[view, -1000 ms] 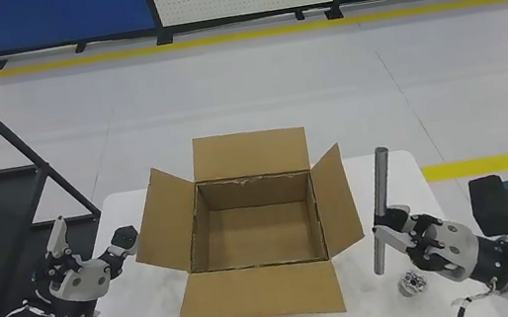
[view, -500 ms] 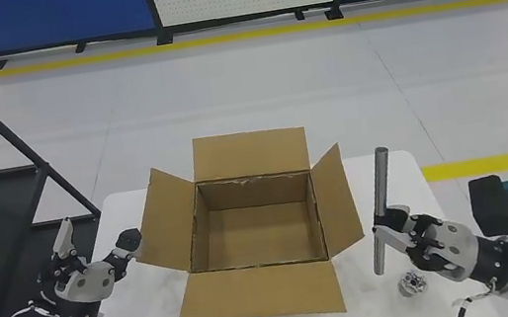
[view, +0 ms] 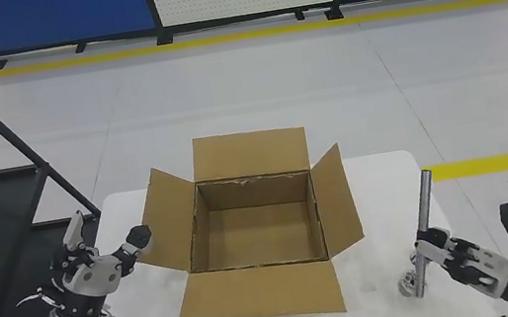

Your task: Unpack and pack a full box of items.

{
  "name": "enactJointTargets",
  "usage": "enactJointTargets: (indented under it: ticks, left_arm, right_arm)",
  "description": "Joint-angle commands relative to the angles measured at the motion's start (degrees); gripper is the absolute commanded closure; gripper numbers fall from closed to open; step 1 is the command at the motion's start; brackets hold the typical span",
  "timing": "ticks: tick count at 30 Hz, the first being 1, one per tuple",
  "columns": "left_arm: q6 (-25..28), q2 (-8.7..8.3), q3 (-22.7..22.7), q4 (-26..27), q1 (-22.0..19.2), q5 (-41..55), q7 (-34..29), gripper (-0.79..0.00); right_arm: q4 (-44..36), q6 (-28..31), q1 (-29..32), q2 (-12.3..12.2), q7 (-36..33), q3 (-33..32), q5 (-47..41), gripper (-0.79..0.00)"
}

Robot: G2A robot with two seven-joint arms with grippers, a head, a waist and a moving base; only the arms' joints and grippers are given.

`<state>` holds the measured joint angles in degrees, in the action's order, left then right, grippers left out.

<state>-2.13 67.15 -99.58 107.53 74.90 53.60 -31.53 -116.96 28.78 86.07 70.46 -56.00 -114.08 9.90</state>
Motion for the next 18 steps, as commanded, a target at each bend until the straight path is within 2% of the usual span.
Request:
enactJointTargets:
  ticks: [1, 8, 10, 18]
  left_arm:
    - [0.4, 0.03, -0.1, 0.1, -0.4, 1.1, -0.5, -0.785]
    - [0.5, 0.03, -0.5, 0.3, -0.6, 2.4, -0.8, -0.785]
    - [0.5, 0.03, -0.5, 0.3, -0.6, 2.4, -0.8, -0.785]
    - [0.5, 0.03, -0.5, 0.3, -0.6, 2.4, -0.8, -0.785]
  right_arm:
    - [1.0, -0.3, 3.0, -0.2, 0.2, -2.9, -1.7, 0.000]
    - [5.8, -3.0, 8.8, -0.6, 0.9, -5.6, -3.3, 0.000]
    - [6.8, -5.0, 9.0, -0.9, -0.5, -5.0, -2.5, 0.000]
    - [6.8, -5.0, 9.0, -0.9, -0.5, -5.0, -2.5, 0.000]
